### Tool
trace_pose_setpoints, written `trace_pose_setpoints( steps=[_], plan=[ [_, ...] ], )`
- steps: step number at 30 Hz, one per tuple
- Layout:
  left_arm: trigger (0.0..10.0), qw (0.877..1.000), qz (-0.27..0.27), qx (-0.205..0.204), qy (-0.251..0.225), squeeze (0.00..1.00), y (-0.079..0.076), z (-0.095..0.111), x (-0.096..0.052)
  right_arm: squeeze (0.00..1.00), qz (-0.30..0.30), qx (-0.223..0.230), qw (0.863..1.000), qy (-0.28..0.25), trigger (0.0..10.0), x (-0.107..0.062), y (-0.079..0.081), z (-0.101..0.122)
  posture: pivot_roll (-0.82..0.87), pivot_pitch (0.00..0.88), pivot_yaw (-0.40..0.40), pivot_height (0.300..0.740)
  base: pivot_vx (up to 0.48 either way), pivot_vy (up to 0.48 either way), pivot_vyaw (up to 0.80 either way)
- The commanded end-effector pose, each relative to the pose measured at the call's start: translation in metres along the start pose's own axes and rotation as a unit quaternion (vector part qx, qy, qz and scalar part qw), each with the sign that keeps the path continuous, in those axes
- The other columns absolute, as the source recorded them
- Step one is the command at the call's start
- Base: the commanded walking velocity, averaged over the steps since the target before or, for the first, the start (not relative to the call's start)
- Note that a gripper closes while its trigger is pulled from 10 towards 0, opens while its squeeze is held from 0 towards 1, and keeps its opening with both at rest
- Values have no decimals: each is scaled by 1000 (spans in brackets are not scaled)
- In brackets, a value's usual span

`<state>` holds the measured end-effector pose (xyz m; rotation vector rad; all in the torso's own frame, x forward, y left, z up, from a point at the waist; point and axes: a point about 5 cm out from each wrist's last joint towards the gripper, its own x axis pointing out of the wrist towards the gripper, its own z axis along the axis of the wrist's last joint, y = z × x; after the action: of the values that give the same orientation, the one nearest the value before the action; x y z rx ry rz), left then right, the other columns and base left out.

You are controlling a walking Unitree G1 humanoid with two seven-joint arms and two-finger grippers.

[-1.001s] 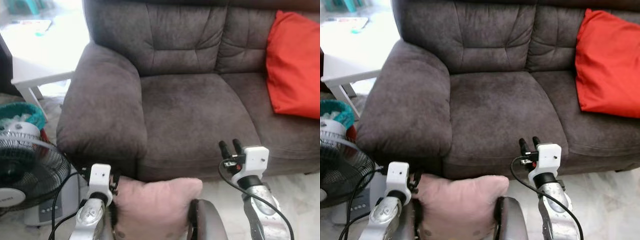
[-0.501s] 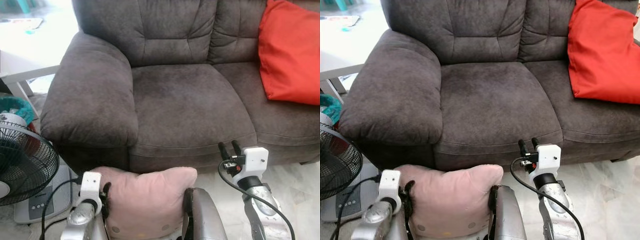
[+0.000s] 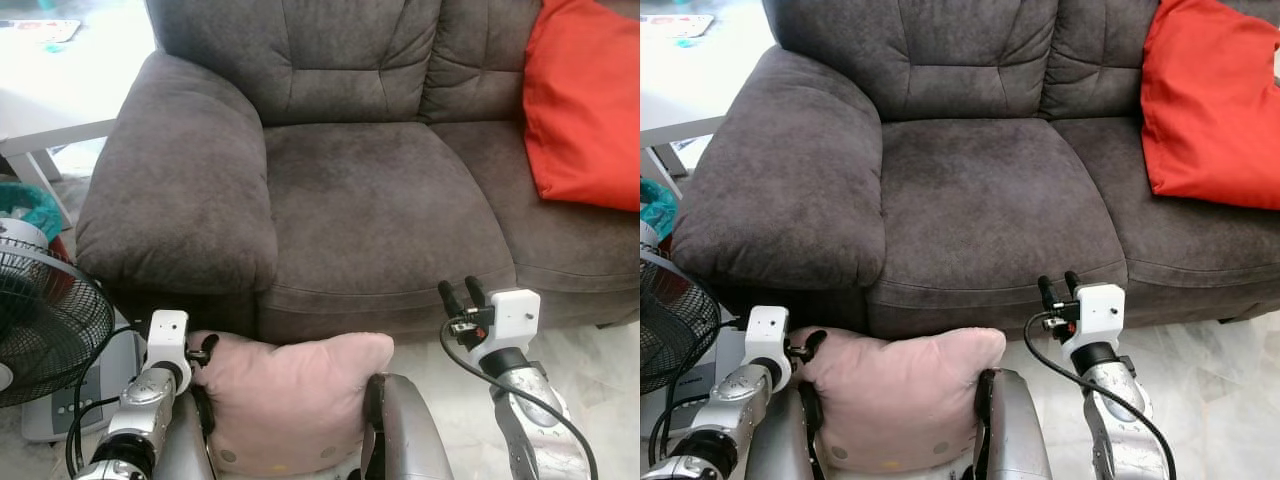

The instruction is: Move the pillow to the sofa from floor

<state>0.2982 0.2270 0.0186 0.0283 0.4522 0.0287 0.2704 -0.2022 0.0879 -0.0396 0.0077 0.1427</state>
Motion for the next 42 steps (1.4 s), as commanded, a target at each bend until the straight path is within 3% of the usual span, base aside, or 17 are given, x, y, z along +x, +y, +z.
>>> trace_pose_setpoints(
  steps=[1, 4, 5, 13, 19, 26, 30, 41, 42],
  plan=[
    [10000, 1000, -3, -9, 5, 1000, 0, -2, 0, 0, -3, -4, 1000, -7, 10000, -1, -5, 5, -13, 91, -139, 466, 0, 0, 0],
    [10000, 1000, 1, -1, 12, 1000, 1, -4, 1, 0, -2, -4, 1000, -6, 10000, -2, -6, 6, -26, 89, -144, 466, 0, 0, 0],
    [10000, 1000, 4, 0, 12, 0, 2, -4, 1, 0, -2, -4, 1000, -7, 10000, -2, -7, 7, -27, 88, -145, 466, 0, 0, 0],
    [10000, 1000, 21, -2, 13, 0, 9, -2, 2, 0, 0, -11, 1000, -6, 10000, -3, -12, 11, -43, 86, -160, 466, 0, 0, 0],
    [10000, 999, -9, -37, 14, 0, 4, -3, 3, 0, 6, -19, 1000, -6, 10000, -3, -15, 14, -52, 83, -178, 466, 0, 0, 0],
    [10000, 999, -14, 13, 29, 0, 4, -10, 1, 0, 10, -23, 1000, -3, 10000, -2, -16, 16, -53, 91, -188, 466, 0, 0, 0],
    [10000, 998, 9, 36, 54, 0, 9, -18, -2, 0, 11, -25, 1000, -1, 10000, -2, -17, 17, -63, 101, -195, 466, 0, 0, 0],
    [10000, 997, 17, 41, 67, 0, 4, -23, -2, 0, 5, -29, 1000, 2, 10000, -4, -22, 18, -72, 108, -198, 466, 0, 0, 0],
    [3255, 997, 18, 38, 64, 0, 3, -23, -1, 0, 6, -29, 1000, 3, 10000, -4, -22, 18, -72, 107, -200, 466, 0, 0, 0]
  ],
)
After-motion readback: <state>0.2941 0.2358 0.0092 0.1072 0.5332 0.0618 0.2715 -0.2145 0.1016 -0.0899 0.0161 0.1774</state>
